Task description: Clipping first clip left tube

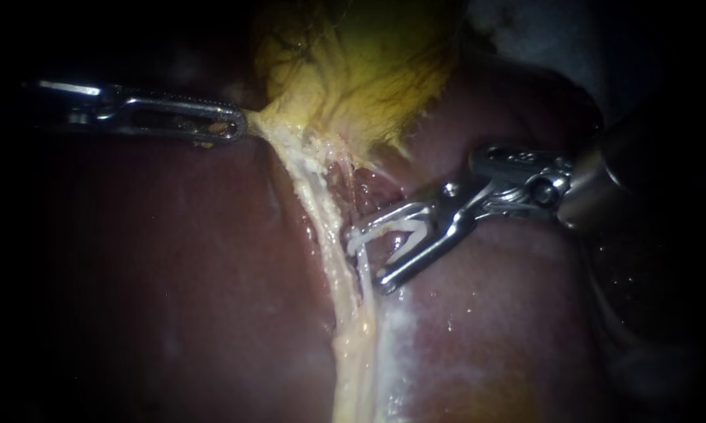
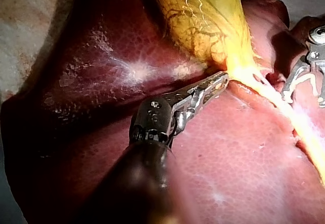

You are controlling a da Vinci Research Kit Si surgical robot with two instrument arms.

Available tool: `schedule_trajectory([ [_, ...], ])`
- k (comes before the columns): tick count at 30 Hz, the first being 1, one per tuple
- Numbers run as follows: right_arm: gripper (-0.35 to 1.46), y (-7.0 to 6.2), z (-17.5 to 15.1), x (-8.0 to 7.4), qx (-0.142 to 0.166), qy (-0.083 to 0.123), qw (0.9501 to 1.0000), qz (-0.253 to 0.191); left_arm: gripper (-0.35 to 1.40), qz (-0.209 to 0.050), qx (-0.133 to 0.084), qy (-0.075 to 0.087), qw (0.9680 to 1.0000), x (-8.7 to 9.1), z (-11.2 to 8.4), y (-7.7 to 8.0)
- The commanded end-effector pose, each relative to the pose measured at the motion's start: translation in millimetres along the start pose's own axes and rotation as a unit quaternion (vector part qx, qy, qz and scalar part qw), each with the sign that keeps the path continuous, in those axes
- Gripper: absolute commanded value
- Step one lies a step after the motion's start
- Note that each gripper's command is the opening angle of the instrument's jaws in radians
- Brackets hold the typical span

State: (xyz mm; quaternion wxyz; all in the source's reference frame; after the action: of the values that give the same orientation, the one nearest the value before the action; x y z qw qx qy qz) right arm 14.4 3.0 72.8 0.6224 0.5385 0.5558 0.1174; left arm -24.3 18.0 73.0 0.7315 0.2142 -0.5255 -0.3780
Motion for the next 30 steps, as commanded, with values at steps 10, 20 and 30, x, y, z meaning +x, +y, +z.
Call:
schedule_trajectory([
  [10,0.59,-0.6,0.0,-0.4,0.002,-0.002,1.0000,-0.003,-0.35,0.000,0.000,0.000,1.0000,0.0,0.0,0.0],
  [20,0.58,-1.6,-1.0,-1.1,-0.006,-0.029,0.9995,-0.011,-0.35,0.000,0.000,0.000,1.0000,0.0,0.0,0.0],
  [30,0.58,-1.7,-0.6,-1.3,-0.009,-0.034,0.9993,-0.014,-0.35,0.000,0.000,0.000,1.0000,0.0,0.0,0.0],
])
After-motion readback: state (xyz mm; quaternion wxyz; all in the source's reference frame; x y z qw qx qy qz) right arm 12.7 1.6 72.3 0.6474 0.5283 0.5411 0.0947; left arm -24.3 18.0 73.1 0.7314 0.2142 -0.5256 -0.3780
